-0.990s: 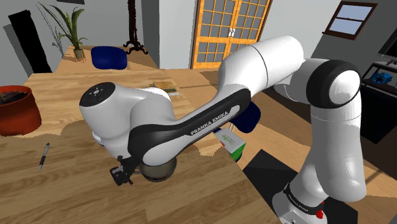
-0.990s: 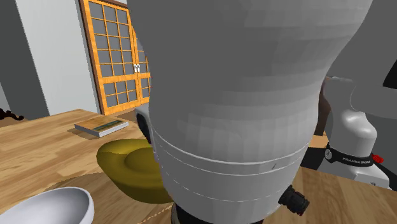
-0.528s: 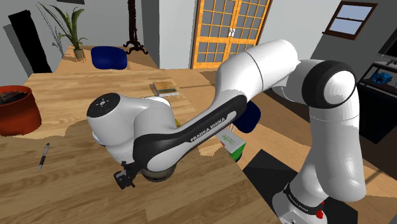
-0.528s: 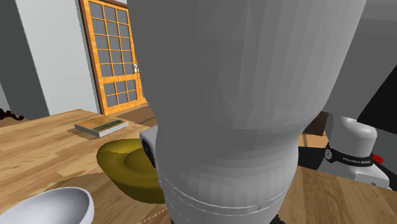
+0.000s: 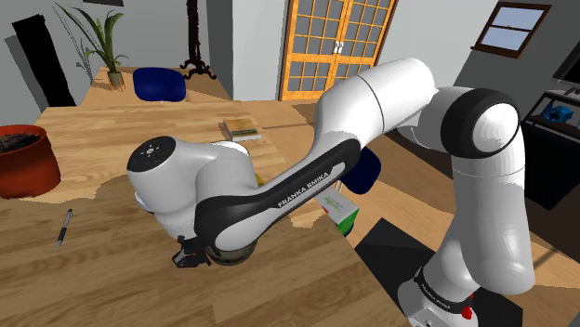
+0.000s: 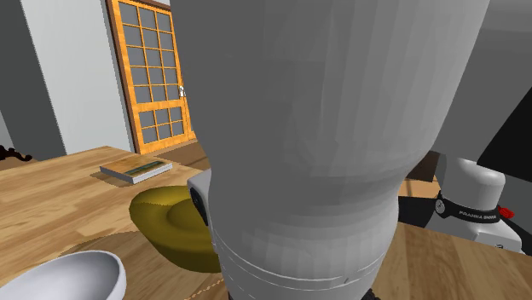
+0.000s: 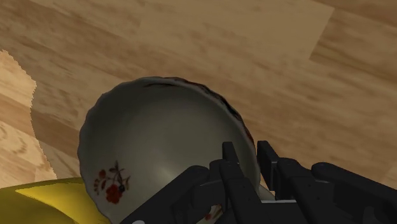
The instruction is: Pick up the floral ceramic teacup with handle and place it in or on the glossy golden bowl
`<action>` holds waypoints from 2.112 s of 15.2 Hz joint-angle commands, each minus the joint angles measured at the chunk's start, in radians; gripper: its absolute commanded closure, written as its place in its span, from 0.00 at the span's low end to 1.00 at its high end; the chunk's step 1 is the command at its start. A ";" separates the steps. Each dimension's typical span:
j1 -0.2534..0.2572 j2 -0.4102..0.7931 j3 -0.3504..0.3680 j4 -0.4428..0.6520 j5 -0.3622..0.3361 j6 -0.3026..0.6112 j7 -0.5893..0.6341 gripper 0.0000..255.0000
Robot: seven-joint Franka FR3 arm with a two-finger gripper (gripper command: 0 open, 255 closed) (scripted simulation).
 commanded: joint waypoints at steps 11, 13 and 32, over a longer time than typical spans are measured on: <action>-0.004 -0.023 0.009 0.022 0.017 -0.039 -0.015 1.00; -0.005 -0.033 0.013 0.034 0.025 -0.059 -0.022 1.00; 0.005 -0.094 0.037 0.209 0.073 -0.275 -0.083 1.00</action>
